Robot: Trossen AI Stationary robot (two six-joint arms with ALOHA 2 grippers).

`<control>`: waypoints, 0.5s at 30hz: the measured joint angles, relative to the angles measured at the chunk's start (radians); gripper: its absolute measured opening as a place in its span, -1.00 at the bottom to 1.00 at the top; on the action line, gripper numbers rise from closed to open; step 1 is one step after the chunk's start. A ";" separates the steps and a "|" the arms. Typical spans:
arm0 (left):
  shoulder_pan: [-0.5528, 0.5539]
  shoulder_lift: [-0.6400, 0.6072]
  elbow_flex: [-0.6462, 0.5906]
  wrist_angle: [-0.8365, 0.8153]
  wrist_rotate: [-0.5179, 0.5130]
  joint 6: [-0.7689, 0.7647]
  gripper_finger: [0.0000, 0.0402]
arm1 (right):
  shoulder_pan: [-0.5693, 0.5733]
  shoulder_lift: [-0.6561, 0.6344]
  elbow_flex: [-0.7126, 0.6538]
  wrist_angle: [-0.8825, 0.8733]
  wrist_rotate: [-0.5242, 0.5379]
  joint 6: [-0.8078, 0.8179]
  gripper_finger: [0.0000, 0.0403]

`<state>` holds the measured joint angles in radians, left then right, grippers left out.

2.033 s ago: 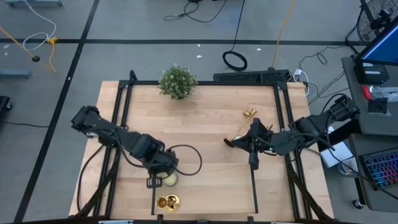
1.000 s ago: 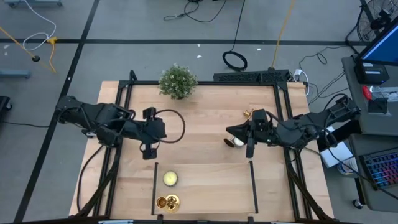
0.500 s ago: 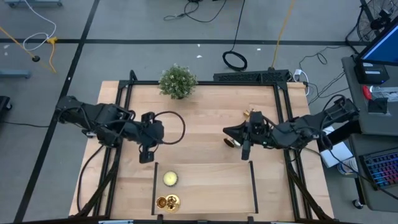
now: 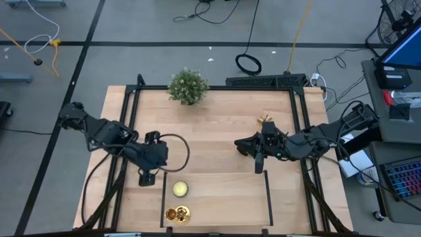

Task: Pick & Place candle stick holders
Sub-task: Put the left gold candle holder on the shelf

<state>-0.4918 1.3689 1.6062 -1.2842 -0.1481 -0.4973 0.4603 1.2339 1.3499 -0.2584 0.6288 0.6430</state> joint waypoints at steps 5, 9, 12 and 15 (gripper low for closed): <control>-0.056 0.005 0.000 0.003 -0.015 -0.056 -1.00 | 0.000 0.000 0.000 0.000 0.002 0.000 -1.00; -0.107 0.020 0.000 0.015 -0.008 -0.088 -1.00 | 0.000 0.000 0.000 0.000 0.002 0.000 -1.00; -0.141 0.046 0.000 0.042 0.016 -0.088 -1.00 | 0.000 0.000 0.000 0.000 0.002 0.000 -1.00; -0.164 0.077 0.000 0.096 0.052 -0.075 -1.00 | 0.000 0.000 0.000 0.000 0.002 0.000 -1.00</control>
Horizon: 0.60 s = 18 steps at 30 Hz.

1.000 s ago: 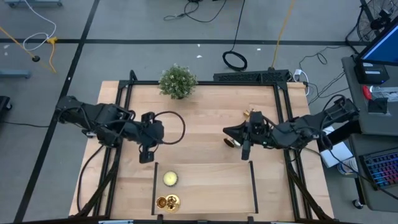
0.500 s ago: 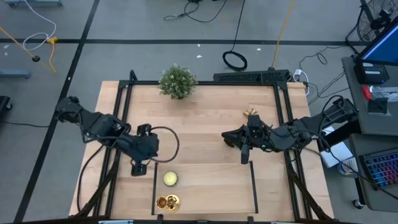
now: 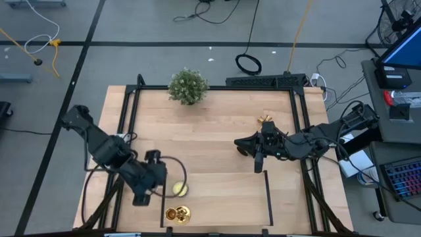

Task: Pick & Place candle stick holders
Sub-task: Put the left gold candle holder on the shelf

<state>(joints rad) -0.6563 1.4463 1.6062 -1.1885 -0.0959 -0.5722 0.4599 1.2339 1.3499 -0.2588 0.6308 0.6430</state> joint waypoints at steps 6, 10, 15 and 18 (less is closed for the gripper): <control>-0.028 0.061 0.000 0.115 0.066 0.019 -1.00 | 0.000 0.000 0.000 0.000 0.000 0.002 -1.00; -0.035 0.096 0.000 0.146 0.065 0.033 -1.00 | 0.000 0.000 0.000 0.000 -0.002 0.008 -1.00; -0.035 0.118 0.000 0.143 0.042 0.030 -1.00 | 0.000 0.000 0.000 0.000 -0.003 0.008 -1.00; -0.036 0.118 0.000 0.139 0.024 0.022 -1.00 | 0.000 0.000 0.000 0.000 -0.003 0.008 -1.00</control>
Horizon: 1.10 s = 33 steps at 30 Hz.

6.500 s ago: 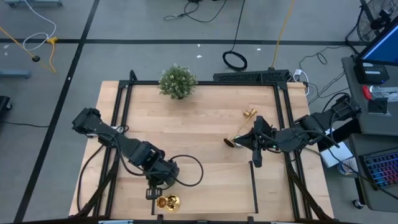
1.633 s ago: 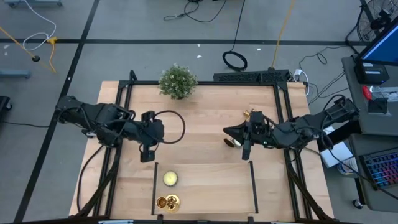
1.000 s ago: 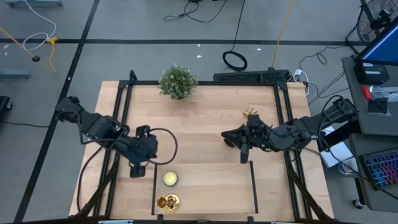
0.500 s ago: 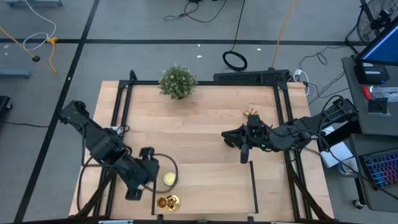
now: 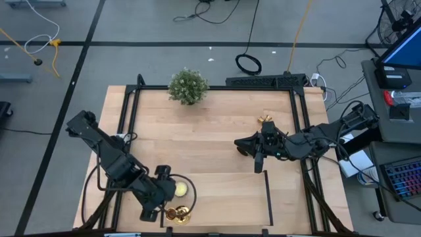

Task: Pick & Place candle stick holders
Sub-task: Put the left gold candle holder on the shelf

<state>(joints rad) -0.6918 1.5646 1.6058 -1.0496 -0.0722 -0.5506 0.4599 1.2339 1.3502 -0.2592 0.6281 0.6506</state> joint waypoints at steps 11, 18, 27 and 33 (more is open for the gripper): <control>0.007 0.000 0.000 -0.024 -0.029 -0.046 -1.00 | 0.000 0.002 0.000 0.000 0.000 0.011 -1.00; 0.007 0.000 0.000 -0.055 -0.088 -0.066 -1.00 | 0.000 0.011 0.000 0.000 -0.001 0.017 -1.00; 0.008 -0.052 -0.001 -0.048 -0.142 -0.058 -1.00 | 0.000 0.015 0.000 0.001 0.000 0.018 -1.00; 0.016 -0.140 -0.001 -0.046 -0.281 -0.054 -1.00 | 0.000 0.016 0.000 0.001 0.003 0.016 -1.00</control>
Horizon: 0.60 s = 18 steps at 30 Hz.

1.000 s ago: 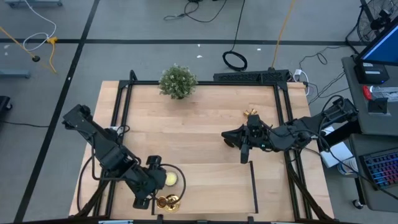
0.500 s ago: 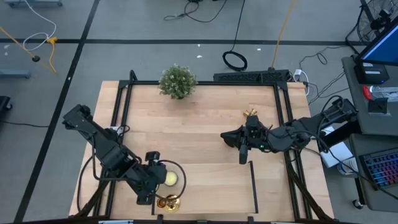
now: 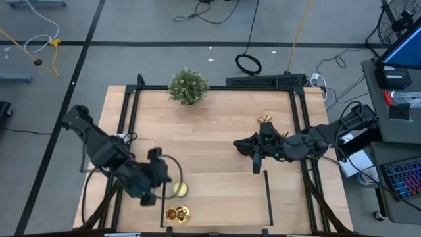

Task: Pick & Place candle stick holders
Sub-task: Put the left gold candle holder on the shelf

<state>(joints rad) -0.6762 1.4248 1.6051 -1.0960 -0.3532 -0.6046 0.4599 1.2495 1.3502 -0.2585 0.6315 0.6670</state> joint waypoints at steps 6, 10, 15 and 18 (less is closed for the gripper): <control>0.028 -0.097 0.000 0.003 -0.184 -0.001 -1.00 | -0.008 0.000 0.000 -0.013 0.046 -0.012 -1.00; 0.067 -0.134 0.000 0.002 -0.213 0.005 -1.00 | -0.029 0.000 0.000 -0.038 0.076 -0.025 -1.00; 0.124 -0.145 0.000 0.001 -0.216 0.033 -1.00 | -0.100 0.000 0.000 -0.122 0.075 0.022 -1.00; 0.163 -0.144 0.000 -0.001 -0.216 0.057 -1.00 | -0.159 0.000 0.000 -0.209 0.070 0.077 -1.00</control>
<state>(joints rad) -0.5136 1.2811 1.6054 -1.0973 -0.5690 -0.5473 0.3014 1.2491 1.3499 -0.4679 0.7018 0.7440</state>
